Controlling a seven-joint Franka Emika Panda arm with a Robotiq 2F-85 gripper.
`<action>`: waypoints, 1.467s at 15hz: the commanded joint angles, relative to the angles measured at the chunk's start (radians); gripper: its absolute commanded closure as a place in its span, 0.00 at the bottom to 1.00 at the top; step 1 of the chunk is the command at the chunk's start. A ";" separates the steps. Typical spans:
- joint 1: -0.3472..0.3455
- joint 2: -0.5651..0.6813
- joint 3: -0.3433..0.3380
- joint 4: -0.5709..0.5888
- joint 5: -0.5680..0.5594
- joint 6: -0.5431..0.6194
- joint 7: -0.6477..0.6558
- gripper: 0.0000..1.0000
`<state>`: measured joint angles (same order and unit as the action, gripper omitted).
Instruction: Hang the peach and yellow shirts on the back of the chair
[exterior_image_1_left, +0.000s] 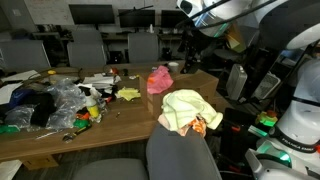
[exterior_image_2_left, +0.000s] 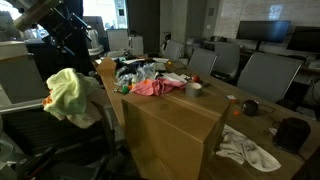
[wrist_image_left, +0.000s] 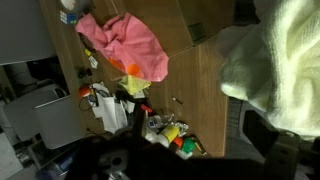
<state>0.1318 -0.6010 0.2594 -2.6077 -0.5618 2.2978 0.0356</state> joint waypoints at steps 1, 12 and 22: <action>-0.071 0.024 -0.005 0.117 -0.017 -0.070 0.043 0.00; -0.284 0.091 -0.246 0.321 -0.002 -0.197 0.038 0.00; -0.337 0.014 -0.509 0.208 0.191 -0.187 -0.154 0.00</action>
<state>-0.1925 -0.5438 -0.2067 -2.3652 -0.4429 2.1218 -0.0477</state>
